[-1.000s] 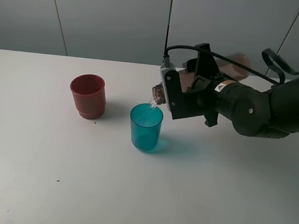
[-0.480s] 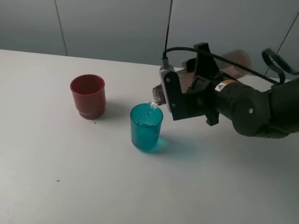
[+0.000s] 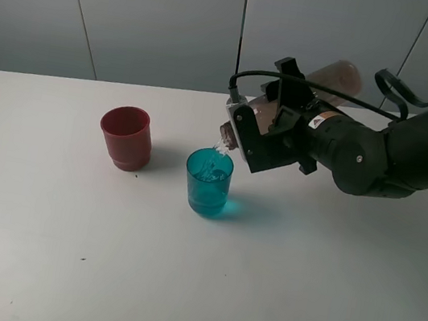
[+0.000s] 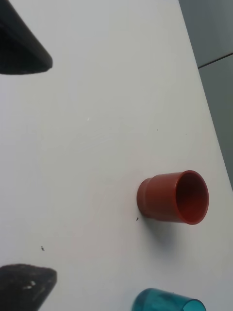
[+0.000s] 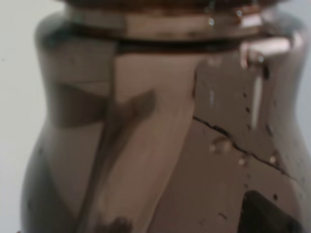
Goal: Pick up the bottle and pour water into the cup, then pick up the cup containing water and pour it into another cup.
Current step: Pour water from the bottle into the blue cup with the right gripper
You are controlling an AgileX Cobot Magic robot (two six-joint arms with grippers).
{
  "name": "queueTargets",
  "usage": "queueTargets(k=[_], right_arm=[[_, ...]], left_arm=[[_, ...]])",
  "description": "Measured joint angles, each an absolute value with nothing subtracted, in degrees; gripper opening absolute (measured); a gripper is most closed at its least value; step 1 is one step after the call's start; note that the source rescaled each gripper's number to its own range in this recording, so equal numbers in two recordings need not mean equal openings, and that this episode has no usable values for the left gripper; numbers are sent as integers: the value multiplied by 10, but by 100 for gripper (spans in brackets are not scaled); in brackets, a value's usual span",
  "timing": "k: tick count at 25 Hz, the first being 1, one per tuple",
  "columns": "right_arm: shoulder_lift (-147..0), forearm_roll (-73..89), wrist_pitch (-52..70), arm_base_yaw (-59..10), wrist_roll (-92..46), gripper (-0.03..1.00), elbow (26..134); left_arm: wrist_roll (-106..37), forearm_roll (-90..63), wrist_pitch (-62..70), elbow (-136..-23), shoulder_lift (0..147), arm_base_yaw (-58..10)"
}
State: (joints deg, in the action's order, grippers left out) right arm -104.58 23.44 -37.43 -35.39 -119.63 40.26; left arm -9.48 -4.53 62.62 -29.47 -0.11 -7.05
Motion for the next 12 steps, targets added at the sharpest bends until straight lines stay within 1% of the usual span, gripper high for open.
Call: queueTargets(k=[12], right_arm=[[-1046,218,-378,-354,-1196,0,403]], left_arm=[[-92,-45,626,-295,-1,-70]])
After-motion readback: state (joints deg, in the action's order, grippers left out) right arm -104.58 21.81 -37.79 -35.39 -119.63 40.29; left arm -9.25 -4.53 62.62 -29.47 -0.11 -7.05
